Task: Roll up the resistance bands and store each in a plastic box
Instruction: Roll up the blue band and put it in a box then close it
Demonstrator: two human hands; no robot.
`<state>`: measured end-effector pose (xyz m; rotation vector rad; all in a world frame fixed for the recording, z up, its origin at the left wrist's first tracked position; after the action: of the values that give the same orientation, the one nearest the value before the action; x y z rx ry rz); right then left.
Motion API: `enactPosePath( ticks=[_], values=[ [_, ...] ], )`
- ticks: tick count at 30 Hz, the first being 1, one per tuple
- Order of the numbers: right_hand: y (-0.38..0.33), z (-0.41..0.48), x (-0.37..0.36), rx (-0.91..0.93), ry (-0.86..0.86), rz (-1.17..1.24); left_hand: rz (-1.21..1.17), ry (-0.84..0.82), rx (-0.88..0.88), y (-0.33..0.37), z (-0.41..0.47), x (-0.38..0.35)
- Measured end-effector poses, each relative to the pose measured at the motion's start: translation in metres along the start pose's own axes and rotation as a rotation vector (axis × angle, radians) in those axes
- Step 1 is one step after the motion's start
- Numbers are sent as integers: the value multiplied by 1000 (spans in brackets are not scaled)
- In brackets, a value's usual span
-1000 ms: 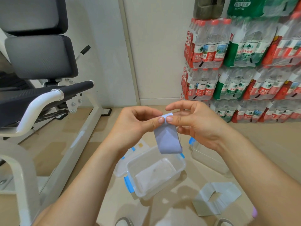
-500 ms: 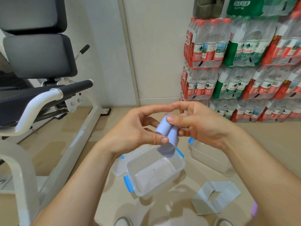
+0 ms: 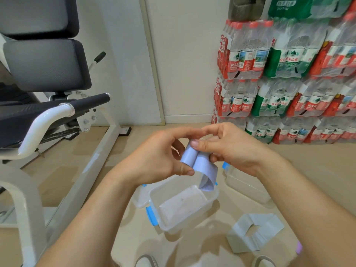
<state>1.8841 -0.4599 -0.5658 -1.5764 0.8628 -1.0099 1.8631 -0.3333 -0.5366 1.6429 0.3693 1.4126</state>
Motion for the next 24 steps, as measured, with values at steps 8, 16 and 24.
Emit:
enactPosePath(
  ticks=[8, 16, 24],
  values=[
    [-3, 0, 3, -7, -44, 261, -435, -24, -6, -2, 1, -3],
    [-1, -1, -2, -20, -34, 68, -150, -40, 9, -4, 2, -1],
    [-5, -2, 0, 22, -80, 262, -399, -82, 0, -3, 0, -4]
  ],
)
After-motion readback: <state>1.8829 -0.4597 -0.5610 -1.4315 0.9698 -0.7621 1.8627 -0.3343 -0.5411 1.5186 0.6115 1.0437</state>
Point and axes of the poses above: each hand's wrist, its own z-axis towards the middle knuckle, its own x-axis out of the back of the hand, y = z × x, the point moved 7 cm from there along z, towards the middle knuckle, and after that the axes turned 3 degrees about -z, right-handed, at the moved point
